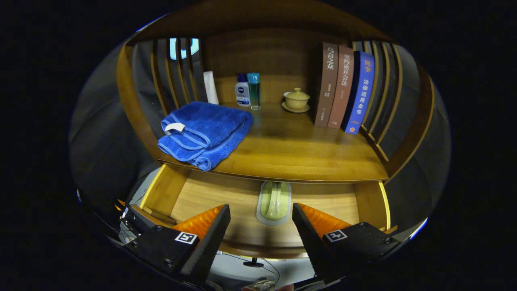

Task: Pull open the drawer, take out the items inside it, and place them on the countertop above the cabinet.

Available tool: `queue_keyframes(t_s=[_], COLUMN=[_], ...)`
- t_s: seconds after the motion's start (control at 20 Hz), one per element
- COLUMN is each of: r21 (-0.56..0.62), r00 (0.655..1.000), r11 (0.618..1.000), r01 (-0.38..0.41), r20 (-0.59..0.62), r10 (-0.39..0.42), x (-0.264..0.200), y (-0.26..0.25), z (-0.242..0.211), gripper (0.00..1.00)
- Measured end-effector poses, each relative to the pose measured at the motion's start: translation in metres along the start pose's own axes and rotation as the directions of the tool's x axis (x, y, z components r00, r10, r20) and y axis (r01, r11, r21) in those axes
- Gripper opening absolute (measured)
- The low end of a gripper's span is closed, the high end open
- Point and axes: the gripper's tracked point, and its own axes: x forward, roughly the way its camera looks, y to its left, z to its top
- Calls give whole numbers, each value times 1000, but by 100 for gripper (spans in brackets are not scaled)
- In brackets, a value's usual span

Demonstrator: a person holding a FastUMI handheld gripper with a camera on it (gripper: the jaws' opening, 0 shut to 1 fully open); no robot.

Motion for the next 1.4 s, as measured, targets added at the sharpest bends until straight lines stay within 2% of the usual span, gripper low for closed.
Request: queue_keyframes(t_s=[0.5, 0.7, 0.75, 0.85, 0.95, 1.2, 1.4], r21=[-3, 69, 76, 93, 75, 130, 150], r00=[978, 972, 964, 966, 964, 958, 966], r11=[996, 994, 991, 988, 990, 987, 987], r01=[93, 86, 113, 121, 116, 93, 63], r20=[-189, -226, -249, -240, -250, -282, -259], r10=[-92, -68, -91, -96, -93, -53, -23], x=[84, 109, 111, 114, 108, 80, 47], y=[-30, -28, -30, -32, -32, -21, -12], z=[-24, -36, -46, -46, -47, -53, -42], gripper=[99, 59, 49, 28, 18, 18, 18])
